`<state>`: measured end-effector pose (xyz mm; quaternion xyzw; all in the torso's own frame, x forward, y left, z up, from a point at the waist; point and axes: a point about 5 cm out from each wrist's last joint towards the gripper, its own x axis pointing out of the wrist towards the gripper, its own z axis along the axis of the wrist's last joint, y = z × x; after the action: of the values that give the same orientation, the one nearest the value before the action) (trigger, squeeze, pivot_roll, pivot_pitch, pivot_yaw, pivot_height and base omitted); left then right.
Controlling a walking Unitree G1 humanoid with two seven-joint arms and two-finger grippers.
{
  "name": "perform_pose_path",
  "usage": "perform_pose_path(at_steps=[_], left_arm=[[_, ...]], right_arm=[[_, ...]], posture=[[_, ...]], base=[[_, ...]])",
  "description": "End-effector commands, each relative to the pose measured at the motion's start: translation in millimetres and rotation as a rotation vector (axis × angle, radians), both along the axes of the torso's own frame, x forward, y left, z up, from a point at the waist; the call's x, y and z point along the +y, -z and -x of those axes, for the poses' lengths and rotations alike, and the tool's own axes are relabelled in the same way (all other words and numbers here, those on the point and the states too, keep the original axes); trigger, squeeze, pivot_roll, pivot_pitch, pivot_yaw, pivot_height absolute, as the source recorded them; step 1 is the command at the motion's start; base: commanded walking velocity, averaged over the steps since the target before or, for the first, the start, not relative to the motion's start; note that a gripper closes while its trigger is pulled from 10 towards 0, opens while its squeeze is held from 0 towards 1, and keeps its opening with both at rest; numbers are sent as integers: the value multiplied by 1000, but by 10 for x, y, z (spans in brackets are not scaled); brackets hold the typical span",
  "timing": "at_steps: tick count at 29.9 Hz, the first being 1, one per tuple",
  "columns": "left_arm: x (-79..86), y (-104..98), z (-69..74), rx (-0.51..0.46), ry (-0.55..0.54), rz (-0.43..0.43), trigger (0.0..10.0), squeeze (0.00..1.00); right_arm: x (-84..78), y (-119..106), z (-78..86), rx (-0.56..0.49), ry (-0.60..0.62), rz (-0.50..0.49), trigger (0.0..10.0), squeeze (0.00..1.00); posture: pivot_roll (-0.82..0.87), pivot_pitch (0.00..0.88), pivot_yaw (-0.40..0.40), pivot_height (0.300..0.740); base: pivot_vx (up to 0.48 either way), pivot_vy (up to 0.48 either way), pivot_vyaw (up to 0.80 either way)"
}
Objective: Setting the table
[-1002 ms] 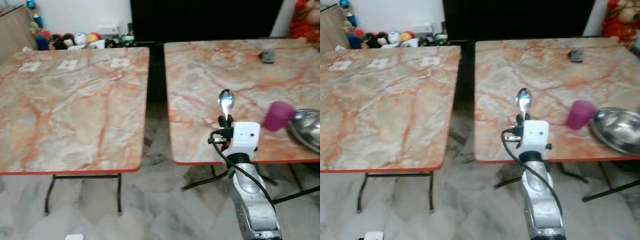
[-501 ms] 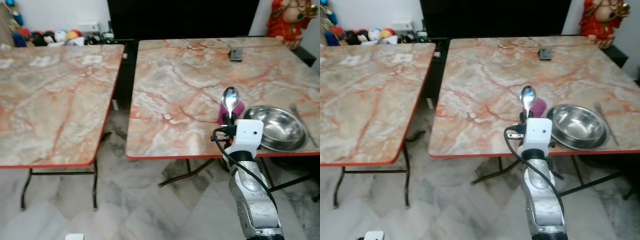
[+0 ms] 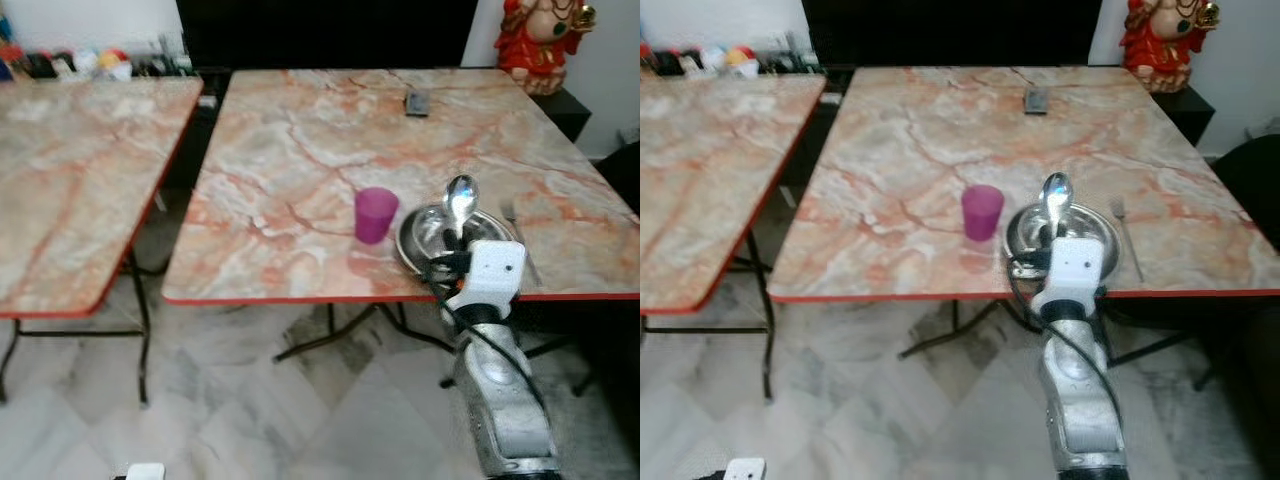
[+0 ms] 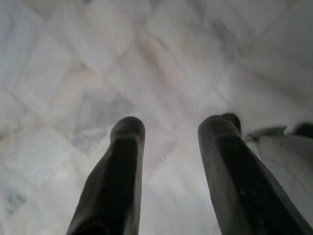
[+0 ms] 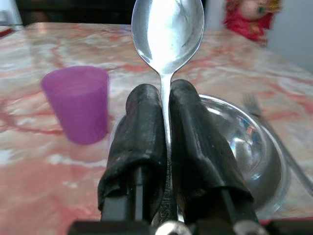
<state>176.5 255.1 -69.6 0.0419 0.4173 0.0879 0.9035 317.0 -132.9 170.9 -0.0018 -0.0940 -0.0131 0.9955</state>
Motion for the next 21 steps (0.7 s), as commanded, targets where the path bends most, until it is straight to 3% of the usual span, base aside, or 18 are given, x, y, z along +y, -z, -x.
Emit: perform_pose_path(at_steps=[1,9,21], left_arm=[[20,35,79,33,4,-6,10000,0],[18,40,86,36,-2,3,10000,0],[14,44,90,38,-10,12,10000,0]], right_arm=[[-44,-49,-8,-18,17,3,10000,0],[-46,-37,-12,-12,21,1,10000,0],[-53,-28,-21,-6,27,0,10000,0]], posture=[[-24,169,47,740],[-22,172,46,740],[-24,174,46,740]], base=[[0,-390,0],[0,-375,0],[0,0,0]])
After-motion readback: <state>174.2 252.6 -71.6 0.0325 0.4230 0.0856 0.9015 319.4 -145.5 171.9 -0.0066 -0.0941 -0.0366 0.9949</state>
